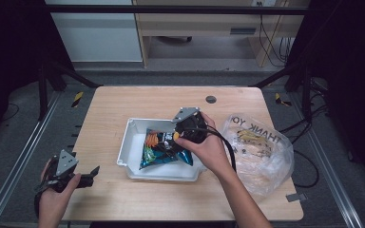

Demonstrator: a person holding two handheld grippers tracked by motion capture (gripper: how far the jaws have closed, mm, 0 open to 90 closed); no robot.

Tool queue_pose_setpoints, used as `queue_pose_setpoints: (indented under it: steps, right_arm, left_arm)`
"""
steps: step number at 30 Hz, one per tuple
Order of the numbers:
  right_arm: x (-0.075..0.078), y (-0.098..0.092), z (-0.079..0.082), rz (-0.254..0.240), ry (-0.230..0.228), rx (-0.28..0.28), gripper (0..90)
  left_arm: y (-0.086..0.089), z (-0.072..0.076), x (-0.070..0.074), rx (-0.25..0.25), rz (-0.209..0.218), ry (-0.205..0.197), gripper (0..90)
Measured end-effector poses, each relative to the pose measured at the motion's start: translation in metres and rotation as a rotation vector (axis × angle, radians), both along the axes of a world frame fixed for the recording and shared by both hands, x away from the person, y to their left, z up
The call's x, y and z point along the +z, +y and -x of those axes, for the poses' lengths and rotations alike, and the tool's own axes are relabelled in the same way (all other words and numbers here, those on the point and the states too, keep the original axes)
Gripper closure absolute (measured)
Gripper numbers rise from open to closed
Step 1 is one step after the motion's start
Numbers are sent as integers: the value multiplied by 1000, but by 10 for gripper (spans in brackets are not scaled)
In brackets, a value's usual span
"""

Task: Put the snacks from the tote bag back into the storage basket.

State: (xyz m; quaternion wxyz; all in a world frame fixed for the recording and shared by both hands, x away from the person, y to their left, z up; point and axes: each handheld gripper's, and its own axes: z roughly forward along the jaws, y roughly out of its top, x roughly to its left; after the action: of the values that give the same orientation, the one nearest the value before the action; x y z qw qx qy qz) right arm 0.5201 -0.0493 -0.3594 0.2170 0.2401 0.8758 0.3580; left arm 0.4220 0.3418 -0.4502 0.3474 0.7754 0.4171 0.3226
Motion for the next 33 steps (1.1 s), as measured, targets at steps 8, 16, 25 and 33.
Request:
queue_pose_setpoints:
  steps: [8,16,25,33]
  right_arm:
    - [11,-10,14,-14,-58,-23,61]
    - [15,-20,23,-68,-97,-116,62]
    - [18,-38,36,-94,-125,-165,63]
    - [22,-51,46,-114,-142,-197,64]
  left_arm:
    - [-1,-3,-2,2,4,6,33]
    - [-3,-4,-3,-3,-18,17,32]
    - [-4,-2,-4,-2,-14,17,32]
    - [0,-2,-4,18,-11,22,31]
